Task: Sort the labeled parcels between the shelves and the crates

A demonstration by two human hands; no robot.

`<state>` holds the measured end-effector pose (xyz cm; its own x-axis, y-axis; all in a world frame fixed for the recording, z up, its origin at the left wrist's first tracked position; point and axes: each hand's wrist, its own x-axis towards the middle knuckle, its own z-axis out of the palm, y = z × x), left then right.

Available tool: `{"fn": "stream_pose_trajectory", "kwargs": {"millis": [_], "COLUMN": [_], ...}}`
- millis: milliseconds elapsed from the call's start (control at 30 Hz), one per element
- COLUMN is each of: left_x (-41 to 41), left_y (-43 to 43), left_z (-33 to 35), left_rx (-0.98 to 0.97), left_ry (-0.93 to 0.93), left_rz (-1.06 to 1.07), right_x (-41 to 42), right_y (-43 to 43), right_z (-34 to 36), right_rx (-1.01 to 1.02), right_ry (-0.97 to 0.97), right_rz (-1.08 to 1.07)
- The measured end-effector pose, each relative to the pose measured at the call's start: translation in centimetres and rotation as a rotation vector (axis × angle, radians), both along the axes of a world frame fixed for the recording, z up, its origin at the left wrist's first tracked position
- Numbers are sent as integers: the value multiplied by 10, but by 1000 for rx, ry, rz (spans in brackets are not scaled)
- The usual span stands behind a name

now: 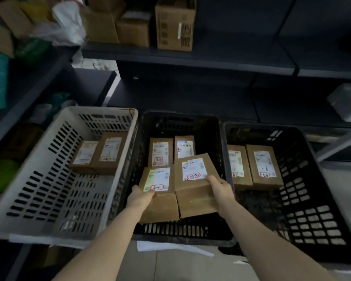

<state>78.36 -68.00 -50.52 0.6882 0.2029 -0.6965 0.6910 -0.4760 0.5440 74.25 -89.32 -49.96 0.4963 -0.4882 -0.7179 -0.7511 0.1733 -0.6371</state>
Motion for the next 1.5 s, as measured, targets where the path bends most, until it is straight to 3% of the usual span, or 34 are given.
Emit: {"fn": "stream_pose_trajectory", "kwargs": {"millis": [100, 200, 333, 467, 700, 800, 867, 933, 1133, 1400, 1500], "left_x": [10, 8, 7, 4, 11, 6, 10, 21, 34, 36, 41], "left_y": [3, 4, 4, -5, -16, -17, -16, -12, -13, -31, -44], "left_z": [-39, -73, -115, -137, -160, -164, -161, -156, -148, -66, -27], "left_rx": [36, 196, 369, 462, 750, 825, 816, 797, 488, 246, -16], "left_ry": [-75, -168, 1, 108, 29, -138, -277, -393, -286, -439, -468], "left_rz": [-148, -596, -1112, -1293, -1825, -2008, -1941, -1724, -1280, -855, -591], "right_x": [-1, -2, -2, -11, -11, -12, -11, -11, -16, -19, -13], "right_y": [13, 29, 44, 40, 26, 24, 23, 20, 20, 25, 14], "right_z": [-31, -59, -81, -101, -108, -114, -115, -116, -111, -54, -22], "right_rx": [-59, -103, -115, -121, -225, -233, -208, -169, -89, 32, 116], "right_ry": [-12, -49, -48, -48, -48, -45, -60, -77, -93, -188, -264], "right_rz": [-42, -11, -37, -94, -96, -89, -118, -146, -159, -206, -255]}}
